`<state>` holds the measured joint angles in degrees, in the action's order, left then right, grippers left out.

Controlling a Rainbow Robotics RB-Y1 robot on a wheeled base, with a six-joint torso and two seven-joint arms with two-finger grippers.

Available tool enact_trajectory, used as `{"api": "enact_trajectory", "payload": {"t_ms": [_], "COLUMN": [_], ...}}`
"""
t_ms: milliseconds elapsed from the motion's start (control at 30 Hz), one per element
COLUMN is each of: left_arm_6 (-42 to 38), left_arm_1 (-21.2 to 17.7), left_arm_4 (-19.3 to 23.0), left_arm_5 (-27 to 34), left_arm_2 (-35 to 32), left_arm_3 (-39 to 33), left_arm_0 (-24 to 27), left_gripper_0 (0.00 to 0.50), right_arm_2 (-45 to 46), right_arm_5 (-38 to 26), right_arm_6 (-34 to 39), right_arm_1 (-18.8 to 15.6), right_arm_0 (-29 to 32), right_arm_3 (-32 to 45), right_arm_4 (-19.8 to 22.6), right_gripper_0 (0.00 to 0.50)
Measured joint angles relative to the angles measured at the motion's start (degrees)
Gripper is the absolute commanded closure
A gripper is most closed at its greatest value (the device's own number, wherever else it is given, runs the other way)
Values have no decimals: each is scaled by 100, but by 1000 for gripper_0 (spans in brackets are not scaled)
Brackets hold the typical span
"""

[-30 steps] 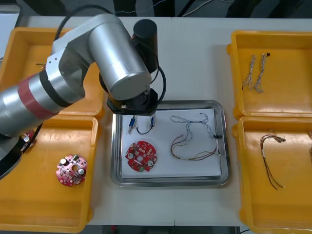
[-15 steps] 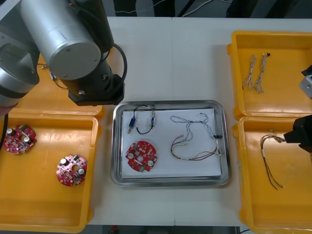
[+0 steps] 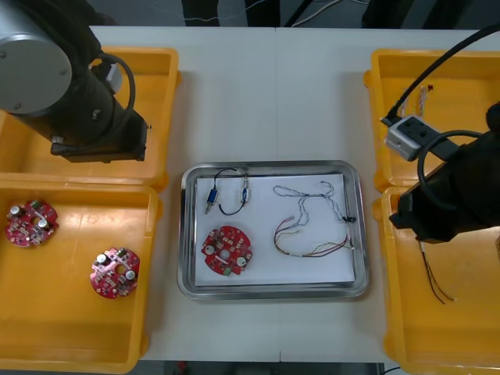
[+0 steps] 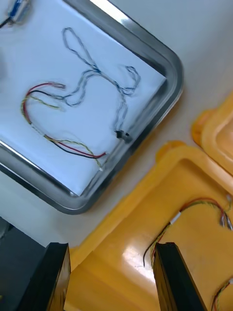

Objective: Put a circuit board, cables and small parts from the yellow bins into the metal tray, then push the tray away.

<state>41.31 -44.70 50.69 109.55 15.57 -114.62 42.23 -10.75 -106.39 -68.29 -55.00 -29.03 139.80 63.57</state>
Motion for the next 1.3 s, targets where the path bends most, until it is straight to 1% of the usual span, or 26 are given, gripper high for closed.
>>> {"api": "enact_trajectory", "payload": {"t_ms": [200, 333, 400, 467, 600, 667, 767, 900, 1100, 1200, 1300], "left_arm_6": [6, 81, 181, 345, 770, 1011, 1304, 1421, 1453, 1560, 1700], "left_arm_1": [-178, -302, -369, -422, -538, -564, -577, -584, -587, -588, -588], "left_arm_4": [44, 138, 188, 232, 242, 248, 263, 272, 310, 321, 321], "left_arm_5": [1, 3, 3, 4, 5, 5, 6, 6, 6, 6, 6], "left_arm_2": [-526, -955, -1201, -1434, -1827, -2007, -2252, -2528, -2857, -2938, -2976], "left_arm_3": [-257, -519, -644, -740, -889, -948, -1007, -1100, -1260, -1298, -1317], "left_arm_0": [-482, -887, -1119, -1340, -1781, -1985, -2253, -2561, -2939, -3090, -3233], "left_gripper_0": [0, 0, 0, 0, 0, 0, 0, 0, 0, 0, 0], "right_arm_2": [-989, -1672, -2022, -2363, -2942, -3153, -3378, -3587, -3648, -3721, -3941], "right_arm_5": [89, 91, 91, 91, 92, 92, 92, 92, 93, 141, 272], "right_arm_6": [-26, -78, -319, -736, -1393, -1543, -1916, -2508, -2646, -2912, -2923], "right_arm_1": [7, 84, 175, 266, 491, 627, 836, 1095, 1461, 1576, 1619], "right_arm_0": [-607, -1030, -1240, -1440, -1751, -1845, -1948, -2063, -2095, -2095, -2095], "right_arm_3": [7, 9, -1, -48, -375, -566, -762, -897, -1157, -1175, -1177], "right_arm_4": [-199, -339, -402, -462, -473, -490, -630, -782, -872, -1038, -1268], "right_gripper_0": [0, 0, 0, 0, 0, 0, 0, 0, 0, 0, 0]}}
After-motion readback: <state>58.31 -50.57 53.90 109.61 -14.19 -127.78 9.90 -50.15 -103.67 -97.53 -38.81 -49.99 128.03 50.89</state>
